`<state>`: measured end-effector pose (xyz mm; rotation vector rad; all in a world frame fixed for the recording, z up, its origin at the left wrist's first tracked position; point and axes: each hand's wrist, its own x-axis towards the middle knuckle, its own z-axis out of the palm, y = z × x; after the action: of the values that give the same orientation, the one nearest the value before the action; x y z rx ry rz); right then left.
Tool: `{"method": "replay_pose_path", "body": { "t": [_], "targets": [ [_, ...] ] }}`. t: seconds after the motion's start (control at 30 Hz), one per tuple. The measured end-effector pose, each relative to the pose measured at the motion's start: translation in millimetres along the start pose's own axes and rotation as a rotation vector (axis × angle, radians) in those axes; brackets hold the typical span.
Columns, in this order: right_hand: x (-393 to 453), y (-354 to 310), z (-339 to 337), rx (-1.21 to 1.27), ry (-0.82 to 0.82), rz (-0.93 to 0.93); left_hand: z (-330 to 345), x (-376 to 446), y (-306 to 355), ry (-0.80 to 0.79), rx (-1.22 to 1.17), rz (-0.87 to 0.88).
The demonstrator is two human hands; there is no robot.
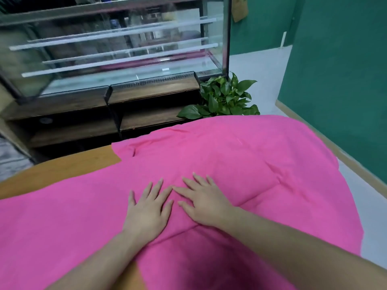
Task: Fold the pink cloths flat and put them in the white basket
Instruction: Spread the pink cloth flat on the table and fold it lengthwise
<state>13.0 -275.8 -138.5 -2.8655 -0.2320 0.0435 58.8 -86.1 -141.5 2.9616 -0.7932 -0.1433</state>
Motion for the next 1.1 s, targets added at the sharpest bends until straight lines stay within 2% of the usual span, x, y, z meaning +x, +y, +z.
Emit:
{"method": "replay_pose_path", "body": {
  "t": [0.1,0.2,0.4,0.67,0.77,0.87,0.93,1.0,1.1],
  "targets": [
    [-3.7,-19.0,4.5,-0.034,-0.132,-0.04,11.3,-33.0,-10.1,-0.036,-0.008,-0.058],
    [-4.2,-18.0,6.5,-0.105,-0.187,-0.019,16.5,-45.3,-14.0,-0.05,0.036,-0.094],
    [-17.2,37.0,-1.6,-0.223,-0.13,0.171,17.2,-46.4,-13.7,-0.024,0.011,-0.114],
    [-28.0,66.8,-18.5,-0.168,-0.158,0.352,12.7,-44.4,-19.0,-0.135,-0.008,-0.075],
    [-21.6,43.6,-22.8,-0.114,-0.098,0.401,0.6,-45.6,-33.3,-0.178,-0.024,-0.002],
    [-11.3,-6.8,-20.7,-0.026,0.018,0.332,-6.3,-57.4,-52.5,-0.028,-0.072,0.021],
    [-4.2,-49.8,-8.3,-0.003,0.015,0.192,-0.7,-72.3,-66.2,0.028,-0.038,-0.058],
    [3.8,-90.4,8.2,0.011,-0.001,0.072,8.4,-86.7,-79.3,-0.003,-0.034,-0.18],
    [15.6,-125.2,28.9,-0.004,-0.05,0.032,12.1,-97.0,-87.1,-0.047,-0.08,-0.256]
  ]
}}
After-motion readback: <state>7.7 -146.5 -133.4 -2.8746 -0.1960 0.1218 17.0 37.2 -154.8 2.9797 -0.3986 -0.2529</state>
